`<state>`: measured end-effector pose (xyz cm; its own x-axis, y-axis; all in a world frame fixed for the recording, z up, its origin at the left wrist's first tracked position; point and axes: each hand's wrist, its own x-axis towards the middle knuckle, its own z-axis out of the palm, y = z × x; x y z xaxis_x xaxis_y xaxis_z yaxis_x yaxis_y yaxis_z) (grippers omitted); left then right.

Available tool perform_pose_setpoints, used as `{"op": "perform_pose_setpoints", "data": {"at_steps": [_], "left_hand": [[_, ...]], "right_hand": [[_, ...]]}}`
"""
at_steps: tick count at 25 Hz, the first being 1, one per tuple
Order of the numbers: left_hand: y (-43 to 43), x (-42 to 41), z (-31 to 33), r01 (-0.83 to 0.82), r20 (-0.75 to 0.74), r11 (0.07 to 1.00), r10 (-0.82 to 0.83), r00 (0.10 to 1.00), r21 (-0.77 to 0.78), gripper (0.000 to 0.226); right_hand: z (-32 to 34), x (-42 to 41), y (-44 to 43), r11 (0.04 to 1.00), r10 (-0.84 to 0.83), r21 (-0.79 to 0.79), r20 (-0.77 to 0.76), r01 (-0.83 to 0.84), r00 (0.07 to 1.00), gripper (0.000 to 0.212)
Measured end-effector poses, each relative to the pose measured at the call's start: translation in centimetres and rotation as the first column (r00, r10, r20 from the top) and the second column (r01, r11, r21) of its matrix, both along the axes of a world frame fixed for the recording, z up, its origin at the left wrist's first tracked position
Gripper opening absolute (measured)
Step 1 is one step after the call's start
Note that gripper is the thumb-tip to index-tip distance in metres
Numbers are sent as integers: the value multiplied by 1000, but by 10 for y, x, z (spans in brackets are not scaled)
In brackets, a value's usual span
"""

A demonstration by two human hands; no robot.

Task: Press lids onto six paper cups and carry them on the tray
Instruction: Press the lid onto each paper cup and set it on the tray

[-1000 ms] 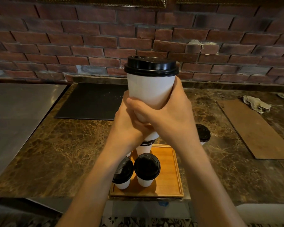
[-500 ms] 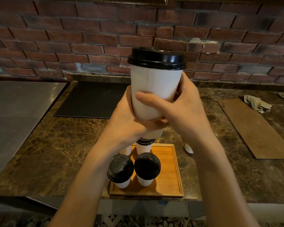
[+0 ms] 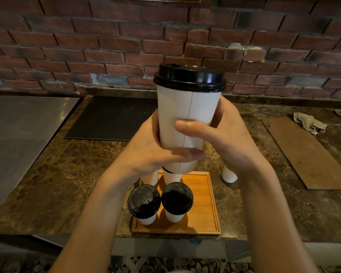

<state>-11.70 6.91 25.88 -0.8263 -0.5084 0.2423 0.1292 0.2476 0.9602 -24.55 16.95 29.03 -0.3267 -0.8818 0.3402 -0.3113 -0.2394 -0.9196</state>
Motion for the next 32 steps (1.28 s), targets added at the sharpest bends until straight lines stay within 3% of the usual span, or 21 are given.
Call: {"op": "perform_pose_setpoints", "data": {"at_steps": [6,9,14,16,24,32], "left_hand": [[1,-5,-5,-91,-41,996,90,995,-20,79],[5,-9,-8,-184,-61,982,181,982,-42,92],[12,-15,-8,-348,-57,926,344,937,-143,66],[11,-15,-9,-364,-47,916,361,931,-168,68],[8,-14,-6,-323,-46,936,320,946,-141,77],[6,-8,-1,-157,-54,985,154,987,-68,76]], "right_hand": [[2,4,-4,993,-92,64,-46,95,995,69],[1,10,-8,977,-188,82,-83,195,979,74],[-4,26,-14,926,-373,16,-135,378,918,86],[-5,30,-15,909,-412,-4,-138,416,900,89],[0,27,-12,924,-383,-33,-84,381,920,75],[1,16,-6,971,-238,-31,-33,237,971,65]]}}
